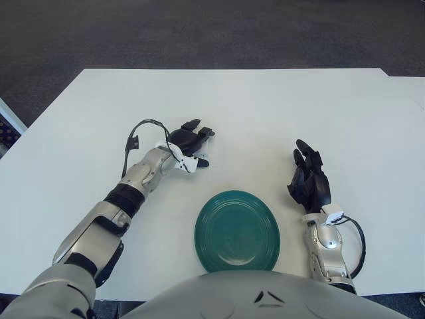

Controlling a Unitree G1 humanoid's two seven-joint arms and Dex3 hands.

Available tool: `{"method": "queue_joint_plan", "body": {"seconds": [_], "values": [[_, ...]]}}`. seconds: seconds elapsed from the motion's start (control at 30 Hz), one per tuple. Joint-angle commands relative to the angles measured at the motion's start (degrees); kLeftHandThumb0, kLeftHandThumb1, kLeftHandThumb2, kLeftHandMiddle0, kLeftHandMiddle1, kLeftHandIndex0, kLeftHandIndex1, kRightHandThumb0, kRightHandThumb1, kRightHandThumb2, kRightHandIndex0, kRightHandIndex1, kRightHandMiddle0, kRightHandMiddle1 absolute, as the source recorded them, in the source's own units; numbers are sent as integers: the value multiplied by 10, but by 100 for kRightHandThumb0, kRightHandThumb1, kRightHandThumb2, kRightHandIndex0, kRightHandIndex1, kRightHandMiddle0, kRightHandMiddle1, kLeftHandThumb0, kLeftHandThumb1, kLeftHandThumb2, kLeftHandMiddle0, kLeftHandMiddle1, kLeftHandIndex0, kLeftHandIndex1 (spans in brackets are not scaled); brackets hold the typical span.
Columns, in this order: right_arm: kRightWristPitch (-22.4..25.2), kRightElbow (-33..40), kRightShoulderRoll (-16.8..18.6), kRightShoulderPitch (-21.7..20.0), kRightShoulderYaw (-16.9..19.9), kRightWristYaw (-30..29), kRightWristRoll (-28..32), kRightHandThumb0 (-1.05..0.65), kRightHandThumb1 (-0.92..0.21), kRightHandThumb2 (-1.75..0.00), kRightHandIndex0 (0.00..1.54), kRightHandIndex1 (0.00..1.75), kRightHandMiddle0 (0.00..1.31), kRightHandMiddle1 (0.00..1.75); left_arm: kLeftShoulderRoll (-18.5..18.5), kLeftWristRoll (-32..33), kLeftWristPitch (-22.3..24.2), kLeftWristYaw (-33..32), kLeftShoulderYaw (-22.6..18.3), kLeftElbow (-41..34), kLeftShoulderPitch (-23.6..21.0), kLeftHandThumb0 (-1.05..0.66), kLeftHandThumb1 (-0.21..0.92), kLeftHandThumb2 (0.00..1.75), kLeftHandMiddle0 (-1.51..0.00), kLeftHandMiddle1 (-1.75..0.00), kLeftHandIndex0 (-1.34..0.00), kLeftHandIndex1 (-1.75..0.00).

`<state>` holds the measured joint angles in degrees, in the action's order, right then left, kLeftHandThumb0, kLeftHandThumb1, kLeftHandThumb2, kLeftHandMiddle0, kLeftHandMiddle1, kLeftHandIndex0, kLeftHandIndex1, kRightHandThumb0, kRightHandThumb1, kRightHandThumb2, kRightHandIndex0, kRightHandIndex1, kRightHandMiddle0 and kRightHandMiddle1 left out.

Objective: Put the charger into the plate.

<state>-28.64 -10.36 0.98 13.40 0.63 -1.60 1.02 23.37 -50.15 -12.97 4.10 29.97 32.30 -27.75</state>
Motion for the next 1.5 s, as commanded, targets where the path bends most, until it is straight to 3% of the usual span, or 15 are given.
{"method": "queue_joint_plan", "body": {"seconds": [0.0,0.3,0.5,1.03,1.3,1.33,1.4,1.47], "values": [[25,-98,10,53,-5,-8,-16,-83,-92,-95,21,0,0,59,4,-6,-1,-10,9,20,-14,-105,92,54,-5,-1,0,-75],[29,-100,5,51,-4,-6,-14,-84,-92,-95,21,0,0,59,0,17,-14,-3,8,40,-13,-105,92,51,-9,-1,0,-81],[39,-95,1,51,-2,-3,-12,-85,-92,-95,20,0,0,58,-22,73,-51,-17,-12,91,-9,-105,92,47,-15,-3,-2,-86],[39,-96,-4,46,2,3,-7,-85,-92,-95,18,0,0,57,-38,75,-76,-37,14,144,-7,-105,92,44,-17,-3,-2,-88],[37,-90,-6,49,6,5,-2,-84,-92,-94,19,0,0,61,-56,106,-98,-19,13,177,-5,-105,92,35,-25,-9,-6,-91],[36,-90,-6,49,7,6,-2,-84,-92,-94,19,0,0,61,-57,111,-100,-16,12,179,-5,-105,92,34,-24,-14,-7,-91],[35,-90,-7,49,8,7,-1,-84,-92,-94,19,0,0,61,-60,118,-103,-12,12,183,-5,-105,92,33,-11,-46,-7,-92],[33,-88,-9,50,8,9,0,-84,-92,-93,18,0,0,61,-63,127,-105,-4,12,186,-4,-105,92,32,-5,-61,-7,-93]]}}
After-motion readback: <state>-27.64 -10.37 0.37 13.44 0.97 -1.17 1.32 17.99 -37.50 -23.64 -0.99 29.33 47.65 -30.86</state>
